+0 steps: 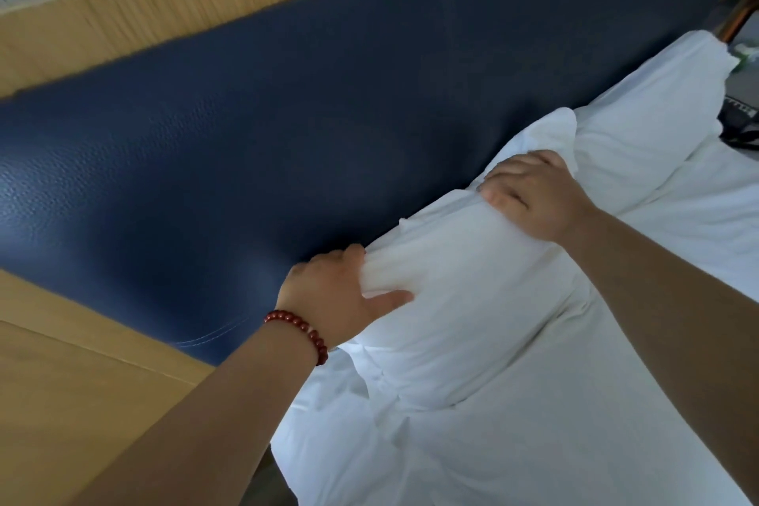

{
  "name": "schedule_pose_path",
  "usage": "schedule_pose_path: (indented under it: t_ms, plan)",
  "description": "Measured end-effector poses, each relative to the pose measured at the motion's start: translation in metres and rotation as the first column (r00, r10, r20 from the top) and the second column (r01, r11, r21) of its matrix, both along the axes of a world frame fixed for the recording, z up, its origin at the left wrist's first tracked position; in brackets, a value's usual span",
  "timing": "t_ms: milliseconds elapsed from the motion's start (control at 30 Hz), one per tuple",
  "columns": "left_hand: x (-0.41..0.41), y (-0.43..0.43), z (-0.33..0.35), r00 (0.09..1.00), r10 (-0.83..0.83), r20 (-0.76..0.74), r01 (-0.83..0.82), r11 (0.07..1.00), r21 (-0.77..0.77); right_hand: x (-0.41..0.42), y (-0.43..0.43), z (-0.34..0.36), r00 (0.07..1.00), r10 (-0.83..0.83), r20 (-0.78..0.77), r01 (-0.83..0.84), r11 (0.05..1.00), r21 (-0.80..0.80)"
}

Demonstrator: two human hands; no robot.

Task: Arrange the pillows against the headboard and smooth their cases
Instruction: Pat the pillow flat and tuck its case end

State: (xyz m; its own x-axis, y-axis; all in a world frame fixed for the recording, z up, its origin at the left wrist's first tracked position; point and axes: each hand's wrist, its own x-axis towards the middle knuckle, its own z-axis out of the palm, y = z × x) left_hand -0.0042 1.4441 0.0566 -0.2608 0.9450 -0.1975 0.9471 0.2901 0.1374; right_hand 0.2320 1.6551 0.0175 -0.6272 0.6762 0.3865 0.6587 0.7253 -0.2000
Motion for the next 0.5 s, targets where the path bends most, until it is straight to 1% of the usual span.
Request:
schedule_pose_path:
  t_ms: [33,67,100,133,167,233,267,300,367,433,500]
  plan:
    - [0.003,0.001,0.002,1.000,0.004,-0.023,-0.003,0.998,0.061,-0.001,-0.003,0.002,1.000,-0.001,-0.020,0.001,1.000,0.005]
    - [0.006,0.003,0.004,0.999,-0.003,-0.035,0.008,0.987,0.158,-0.004,-0.007,0.005,0.999,0.007,-0.035,-0.006,1.000,0.021]
    - [0.011,0.006,0.005,0.999,-0.032,-0.040,0.042,0.962,0.268,-0.008,-0.011,0.007,0.999,0.028,-0.043,-0.026,0.999,0.045]
    - [0.015,0.011,0.004,0.997,-0.074,-0.034,0.081,0.938,0.338,-0.013,-0.016,0.007,0.997,0.061,-0.043,-0.058,0.996,0.071]
    - [0.018,0.016,0.001,0.994,-0.105,-0.001,0.099,0.935,0.341,-0.020,-0.021,0.005,0.995,0.097,-0.029,-0.094,0.991,0.091]
    - [0.020,0.026,-0.010,0.990,-0.110,0.085,0.088,0.969,0.230,-0.026,-0.024,-0.003,0.991,0.134,0.024,-0.136,0.987,0.083]
    - [0.020,0.028,-0.017,0.991,-0.107,0.076,0.093,0.981,0.168,-0.025,-0.021,-0.006,0.991,0.128,0.048,-0.132,0.988,0.074]
    - [0.019,0.027,-0.021,0.993,-0.108,0.042,0.101,0.985,0.138,-0.022,-0.017,-0.007,0.992,0.106,0.064,-0.111,0.991,0.073]
    - [0.013,0.024,-0.023,0.995,-0.097,-0.003,0.097,0.988,0.118,-0.010,-0.005,-0.005,0.996,0.015,0.083,-0.020,0.998,0.059]
    - [0.009,0.021,-0.023,0.998,-0.055,-0.032,0.058,0.994,0.096,-0.002,0.003,-0.001,0.988,-0.096,0.122,0.094,0.995,0.018]
    - [0.012,0.021,-0.021,0.997,-0.030,-0.077,0.040,0.990,0.133,-0.008,0.004,0.003,0.973,-0.173,0.153,0.176,0.984,-0.003]
